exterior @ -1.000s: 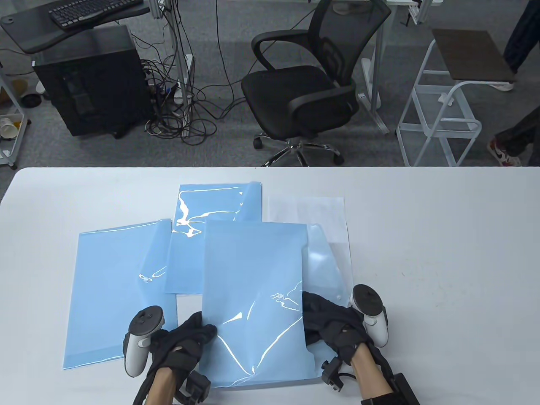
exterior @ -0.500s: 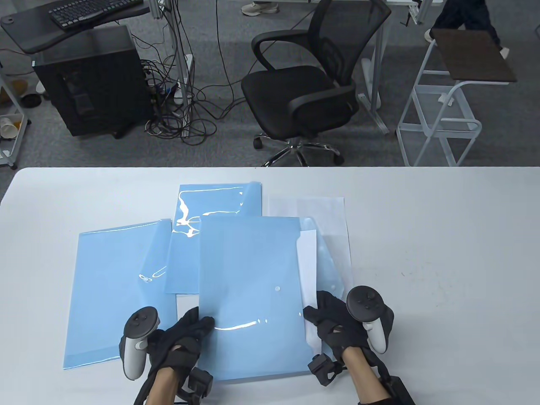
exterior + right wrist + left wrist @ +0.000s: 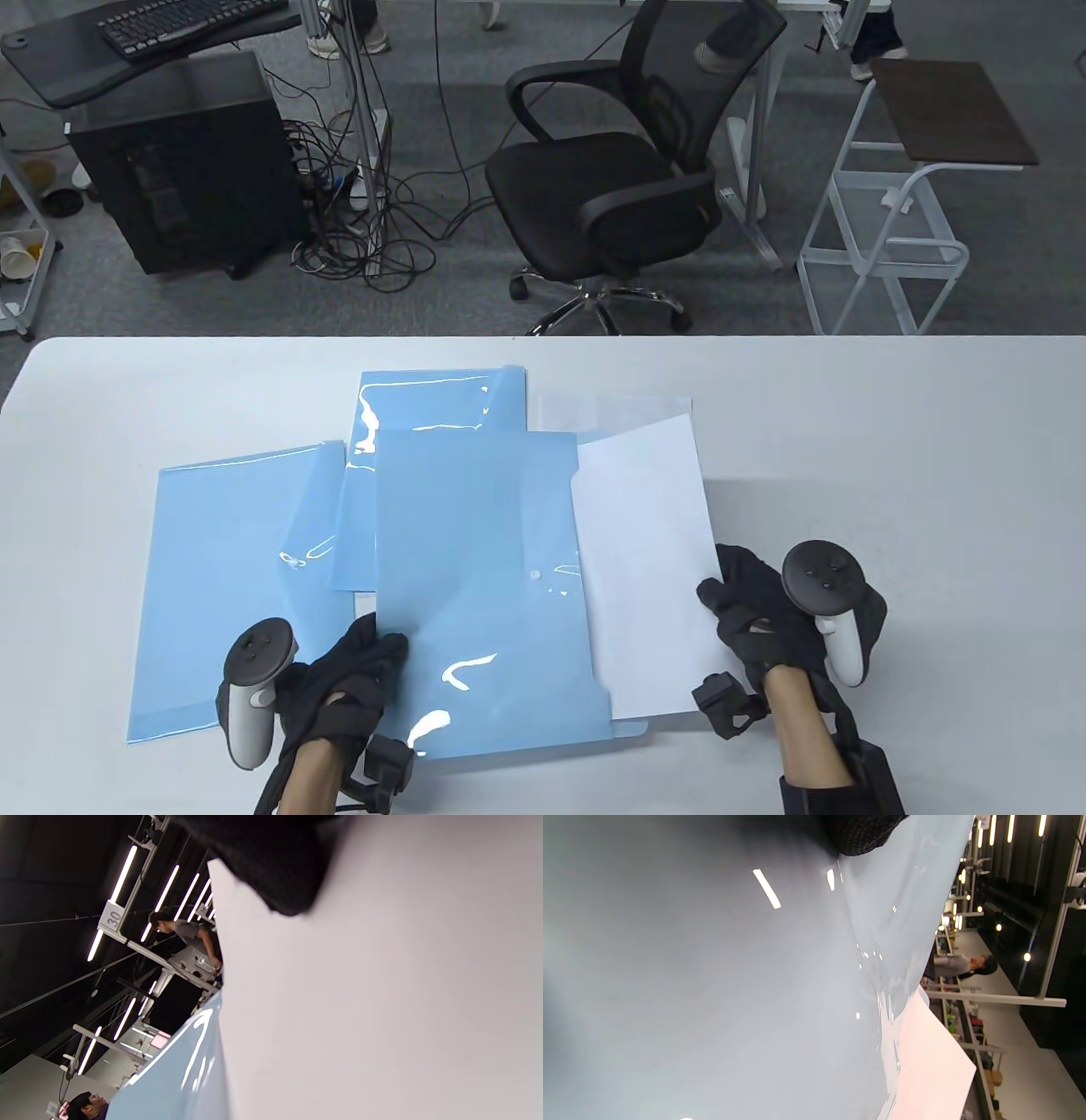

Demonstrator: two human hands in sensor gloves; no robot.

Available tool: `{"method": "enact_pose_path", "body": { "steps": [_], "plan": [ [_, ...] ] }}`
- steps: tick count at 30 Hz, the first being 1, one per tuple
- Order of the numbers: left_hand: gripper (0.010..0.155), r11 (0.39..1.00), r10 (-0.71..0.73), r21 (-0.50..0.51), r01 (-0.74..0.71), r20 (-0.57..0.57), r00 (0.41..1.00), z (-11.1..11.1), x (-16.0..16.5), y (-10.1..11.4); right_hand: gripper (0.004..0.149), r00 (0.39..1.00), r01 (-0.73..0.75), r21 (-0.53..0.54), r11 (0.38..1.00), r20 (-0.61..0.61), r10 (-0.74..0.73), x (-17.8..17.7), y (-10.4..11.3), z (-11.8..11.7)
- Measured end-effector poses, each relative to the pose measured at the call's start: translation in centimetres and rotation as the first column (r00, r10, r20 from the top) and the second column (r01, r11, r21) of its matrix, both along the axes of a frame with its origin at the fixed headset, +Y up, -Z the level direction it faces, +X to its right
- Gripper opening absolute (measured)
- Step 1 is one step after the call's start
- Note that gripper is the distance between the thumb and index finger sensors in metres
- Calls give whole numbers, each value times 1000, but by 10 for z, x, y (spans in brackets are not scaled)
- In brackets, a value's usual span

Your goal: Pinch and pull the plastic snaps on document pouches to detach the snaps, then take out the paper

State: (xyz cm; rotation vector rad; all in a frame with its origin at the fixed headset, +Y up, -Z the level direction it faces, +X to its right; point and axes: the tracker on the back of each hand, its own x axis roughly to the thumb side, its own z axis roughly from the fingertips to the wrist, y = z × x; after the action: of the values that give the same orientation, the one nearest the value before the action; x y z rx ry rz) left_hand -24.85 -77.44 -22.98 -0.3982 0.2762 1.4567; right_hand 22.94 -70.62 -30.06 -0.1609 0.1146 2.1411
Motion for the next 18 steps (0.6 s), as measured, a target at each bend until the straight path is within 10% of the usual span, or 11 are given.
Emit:
{"method": "enact_pose_path", "body": {
  "steps": [18],
  "plan": [
    [45,993,5,-117,-3,21,1000,3,-9,-4,44,938,120,171,978,302,-168,124,38,-11]
  ]
}}
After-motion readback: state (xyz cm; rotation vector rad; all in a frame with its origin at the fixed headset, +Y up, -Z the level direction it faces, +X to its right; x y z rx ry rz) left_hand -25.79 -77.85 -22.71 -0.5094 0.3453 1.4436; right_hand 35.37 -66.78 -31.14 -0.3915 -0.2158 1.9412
